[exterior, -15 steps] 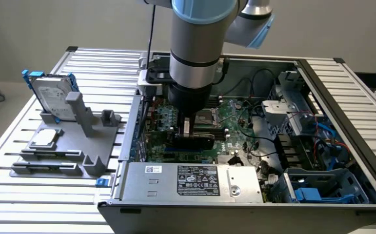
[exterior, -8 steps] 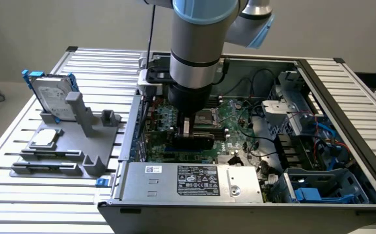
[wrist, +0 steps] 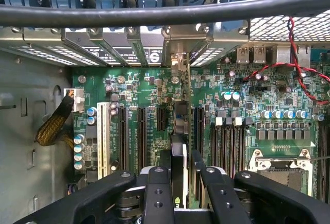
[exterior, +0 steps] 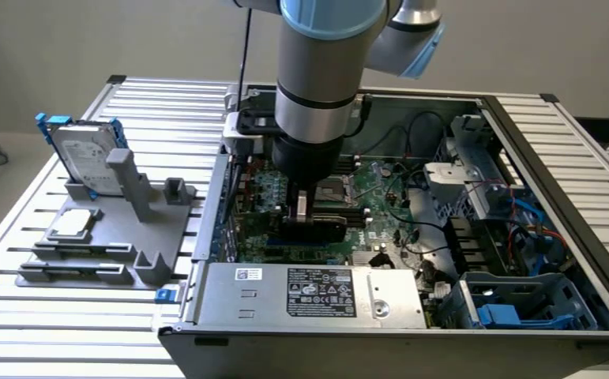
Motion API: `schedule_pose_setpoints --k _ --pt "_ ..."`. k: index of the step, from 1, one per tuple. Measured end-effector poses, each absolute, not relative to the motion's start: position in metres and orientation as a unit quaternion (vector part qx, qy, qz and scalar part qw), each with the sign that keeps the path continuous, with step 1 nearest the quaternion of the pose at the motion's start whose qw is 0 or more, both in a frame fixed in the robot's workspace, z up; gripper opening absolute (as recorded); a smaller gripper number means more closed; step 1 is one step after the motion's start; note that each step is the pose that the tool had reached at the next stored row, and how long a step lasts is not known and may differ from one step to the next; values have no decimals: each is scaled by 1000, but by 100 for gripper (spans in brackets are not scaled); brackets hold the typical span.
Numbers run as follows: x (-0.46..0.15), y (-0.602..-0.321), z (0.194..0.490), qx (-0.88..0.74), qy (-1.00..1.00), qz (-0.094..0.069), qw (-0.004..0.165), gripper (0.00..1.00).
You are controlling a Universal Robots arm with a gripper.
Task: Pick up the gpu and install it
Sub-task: 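Insert the gpu into the slot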
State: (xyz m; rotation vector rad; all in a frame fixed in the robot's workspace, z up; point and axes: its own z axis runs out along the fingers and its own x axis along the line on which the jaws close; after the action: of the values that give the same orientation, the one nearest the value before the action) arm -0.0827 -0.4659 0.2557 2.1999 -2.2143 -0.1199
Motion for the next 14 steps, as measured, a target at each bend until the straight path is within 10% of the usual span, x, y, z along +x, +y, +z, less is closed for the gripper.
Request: schedule_pose_setpoints --k 14 --pt "-83 -466 263 704 -709 -39 9 41"
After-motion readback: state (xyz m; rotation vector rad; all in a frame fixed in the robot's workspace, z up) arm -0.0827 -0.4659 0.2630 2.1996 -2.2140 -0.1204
